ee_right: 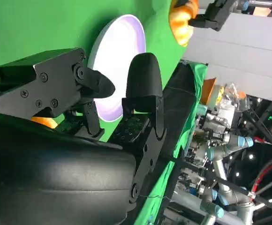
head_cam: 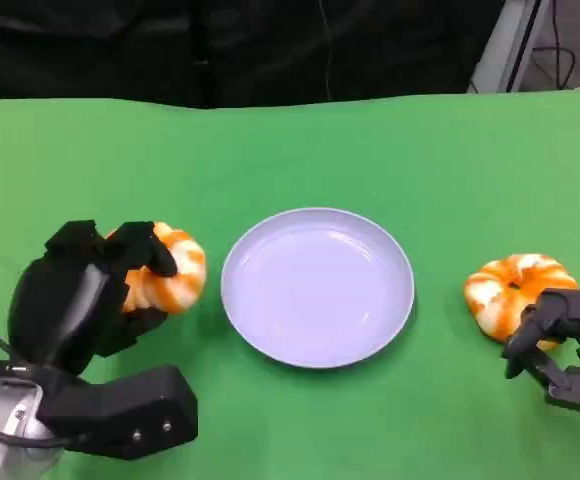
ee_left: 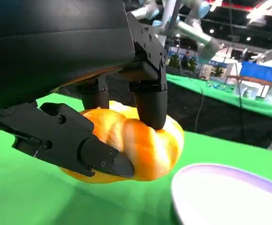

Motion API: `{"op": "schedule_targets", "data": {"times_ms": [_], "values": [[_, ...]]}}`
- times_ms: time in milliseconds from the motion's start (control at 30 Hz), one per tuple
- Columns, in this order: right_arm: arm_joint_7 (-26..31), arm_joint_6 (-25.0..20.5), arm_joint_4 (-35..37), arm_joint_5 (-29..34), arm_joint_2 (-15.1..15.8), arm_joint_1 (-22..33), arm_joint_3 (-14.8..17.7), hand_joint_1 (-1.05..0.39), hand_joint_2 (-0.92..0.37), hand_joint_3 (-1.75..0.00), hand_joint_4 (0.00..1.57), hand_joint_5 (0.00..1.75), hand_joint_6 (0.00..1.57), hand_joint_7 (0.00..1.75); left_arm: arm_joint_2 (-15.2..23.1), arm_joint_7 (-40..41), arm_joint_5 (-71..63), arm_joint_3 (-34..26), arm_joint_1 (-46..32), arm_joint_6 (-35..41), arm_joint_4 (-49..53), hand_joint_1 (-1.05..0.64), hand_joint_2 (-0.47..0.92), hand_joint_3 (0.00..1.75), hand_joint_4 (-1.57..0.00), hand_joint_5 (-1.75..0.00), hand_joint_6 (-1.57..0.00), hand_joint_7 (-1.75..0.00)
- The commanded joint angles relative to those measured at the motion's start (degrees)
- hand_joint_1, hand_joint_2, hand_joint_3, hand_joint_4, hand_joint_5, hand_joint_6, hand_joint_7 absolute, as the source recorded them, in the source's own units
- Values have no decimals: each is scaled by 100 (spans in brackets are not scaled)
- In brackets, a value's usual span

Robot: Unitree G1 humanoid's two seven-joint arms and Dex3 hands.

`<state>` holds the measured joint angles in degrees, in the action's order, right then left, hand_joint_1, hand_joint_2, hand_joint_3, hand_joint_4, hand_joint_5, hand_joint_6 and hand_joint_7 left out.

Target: Grasp the bread from the table and place it into the plate.

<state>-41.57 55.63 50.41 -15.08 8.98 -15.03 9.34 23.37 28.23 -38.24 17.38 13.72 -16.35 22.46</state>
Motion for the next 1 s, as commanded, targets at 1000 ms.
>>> {"op": "schedule_targets", "data": {"times_ms": [1000], "values": [[136,163,72,45,14,-3,-17,13,-67,-84,88,140,93,100,-566,-313,-430,86,442,-87,-758,-11,92,28,-53,-174,-68,-134]]}}
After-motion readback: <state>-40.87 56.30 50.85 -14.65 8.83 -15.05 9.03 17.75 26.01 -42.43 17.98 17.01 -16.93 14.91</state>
